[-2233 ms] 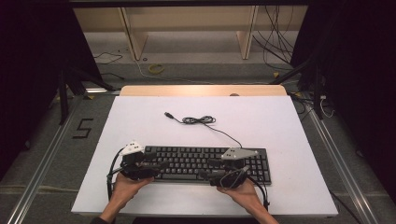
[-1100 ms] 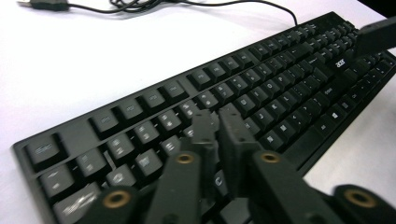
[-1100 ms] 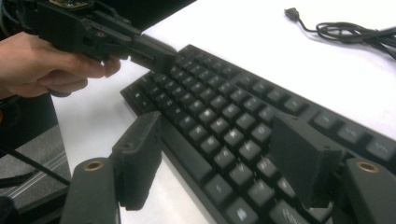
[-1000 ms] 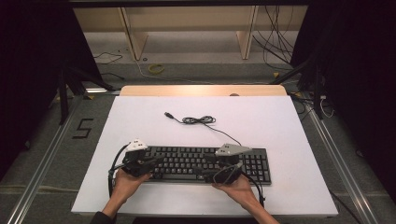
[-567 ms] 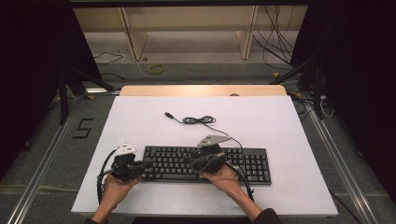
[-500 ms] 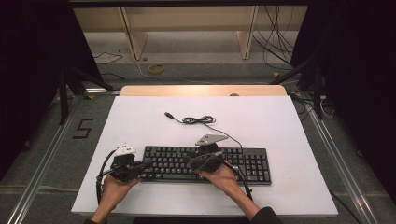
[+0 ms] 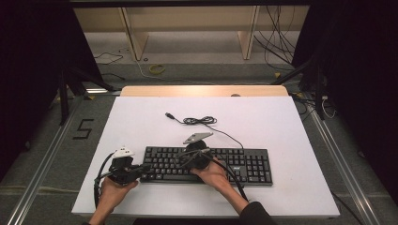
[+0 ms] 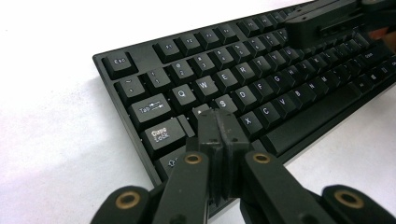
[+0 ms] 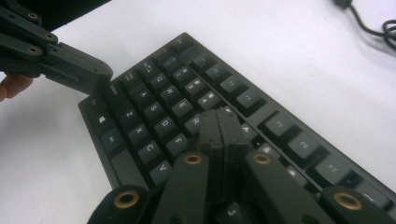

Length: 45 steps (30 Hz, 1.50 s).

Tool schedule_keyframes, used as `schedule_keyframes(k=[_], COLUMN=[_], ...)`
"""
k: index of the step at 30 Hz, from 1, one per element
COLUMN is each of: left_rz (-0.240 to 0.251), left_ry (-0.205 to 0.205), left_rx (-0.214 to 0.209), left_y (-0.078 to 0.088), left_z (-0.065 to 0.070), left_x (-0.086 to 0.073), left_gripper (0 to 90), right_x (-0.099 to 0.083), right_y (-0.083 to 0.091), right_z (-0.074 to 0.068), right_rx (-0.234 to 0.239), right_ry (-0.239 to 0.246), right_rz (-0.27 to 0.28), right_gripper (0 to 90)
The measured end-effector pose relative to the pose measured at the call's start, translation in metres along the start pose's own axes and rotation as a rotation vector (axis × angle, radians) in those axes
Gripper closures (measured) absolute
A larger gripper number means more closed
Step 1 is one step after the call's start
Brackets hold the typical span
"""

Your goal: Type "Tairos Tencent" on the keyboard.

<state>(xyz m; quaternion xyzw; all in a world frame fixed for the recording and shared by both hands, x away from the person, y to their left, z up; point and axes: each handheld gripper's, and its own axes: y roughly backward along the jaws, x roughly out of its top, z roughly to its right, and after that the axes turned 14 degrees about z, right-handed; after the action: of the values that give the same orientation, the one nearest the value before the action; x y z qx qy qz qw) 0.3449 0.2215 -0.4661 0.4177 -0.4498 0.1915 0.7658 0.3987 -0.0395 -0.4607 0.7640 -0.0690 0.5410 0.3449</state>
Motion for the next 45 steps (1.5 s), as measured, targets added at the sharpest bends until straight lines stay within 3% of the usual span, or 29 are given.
schedule_keyframes(k=[14,45], left_rz=[-0.031,-0.077], left_ry=[-0.003,-0.004], left_rx=[0.006,0.015], left_y=[-0.001,-0.01], left_z=[-0.002,-0.004], left_x=[-0.002,-0.008], left_gripper=[89.0,89.2], right_x=[-0.003,-0.007], right_y=[-0.017,-0.023], right_z=[-0.003,-0.004], right_rx=[-0.009,-0.018], right_ry=[0.002,0.004], right_rz=[-0.047,-0.08], right_gripper=[90.0,90.0])
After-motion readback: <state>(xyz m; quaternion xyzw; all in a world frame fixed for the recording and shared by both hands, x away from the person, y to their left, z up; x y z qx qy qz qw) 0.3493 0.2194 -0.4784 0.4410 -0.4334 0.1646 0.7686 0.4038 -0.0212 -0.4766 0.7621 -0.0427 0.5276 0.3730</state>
